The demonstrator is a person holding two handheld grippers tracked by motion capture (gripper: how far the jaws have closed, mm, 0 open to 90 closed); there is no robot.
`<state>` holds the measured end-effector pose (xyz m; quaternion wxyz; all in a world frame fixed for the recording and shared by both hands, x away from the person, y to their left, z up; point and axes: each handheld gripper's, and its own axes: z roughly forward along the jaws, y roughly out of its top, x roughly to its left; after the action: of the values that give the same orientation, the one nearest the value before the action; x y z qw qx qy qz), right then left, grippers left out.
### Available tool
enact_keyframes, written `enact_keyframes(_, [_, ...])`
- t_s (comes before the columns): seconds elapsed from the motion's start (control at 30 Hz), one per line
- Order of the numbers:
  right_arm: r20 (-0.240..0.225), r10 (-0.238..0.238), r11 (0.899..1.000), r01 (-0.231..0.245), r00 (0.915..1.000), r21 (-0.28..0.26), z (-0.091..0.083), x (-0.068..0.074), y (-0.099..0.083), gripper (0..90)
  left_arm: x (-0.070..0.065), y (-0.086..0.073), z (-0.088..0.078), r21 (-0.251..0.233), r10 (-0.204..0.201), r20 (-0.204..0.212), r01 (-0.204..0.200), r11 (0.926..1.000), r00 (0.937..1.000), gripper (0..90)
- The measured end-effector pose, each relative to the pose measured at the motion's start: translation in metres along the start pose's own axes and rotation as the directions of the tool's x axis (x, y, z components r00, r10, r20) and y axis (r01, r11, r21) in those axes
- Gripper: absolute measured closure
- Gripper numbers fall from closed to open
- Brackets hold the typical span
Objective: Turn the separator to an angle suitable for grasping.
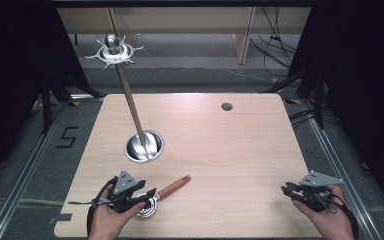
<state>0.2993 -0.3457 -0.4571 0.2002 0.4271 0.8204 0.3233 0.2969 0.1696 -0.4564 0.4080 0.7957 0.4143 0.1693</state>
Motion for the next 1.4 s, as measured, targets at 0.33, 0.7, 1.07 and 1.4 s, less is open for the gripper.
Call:
enact_keyframes(0.33, [-0.011, 0.027, 1.000, -0.027, 0.9996, -0.001, 0.000, 0.000, 0.000, 68.8, -0.020, 0.009, 0.020, 0.177, 0.049, 0.121, -0.071, 0.9816, 0.9915, 83.2])
enact_keyframes(0.7, [-0.007, -0.005, 1.000, 0.005, 1.0000, 0.001, 0.000, 0.000, 0.000, 68.7, -0.032, 0.008, 0.042, 0.345, 0.096, 0.172, -0.151, 0.9265, 0.9804, 89.3])
enact_keyframes(1.07, [-0.006, -0.008, 1.000, 0.008, 1.0000, -0.011, 0.000, -0.001, 0.000, 68.8, -0.025, -0.001, 0.050, 0.453, 0.118, 0.142, -0.170, 0.8753, 0.9828, 89.2])
enact_keyframes(1.4, [-0.012, -0.009, 1.000, 0.009, 0.9999, -0.014, -0.001, -0.001, -0.001, 68.8, -0.005, -0.007, 0.038, 0.488, 0.086, 0.036, -0.093, 0.8682, 0.9956, 89.2])
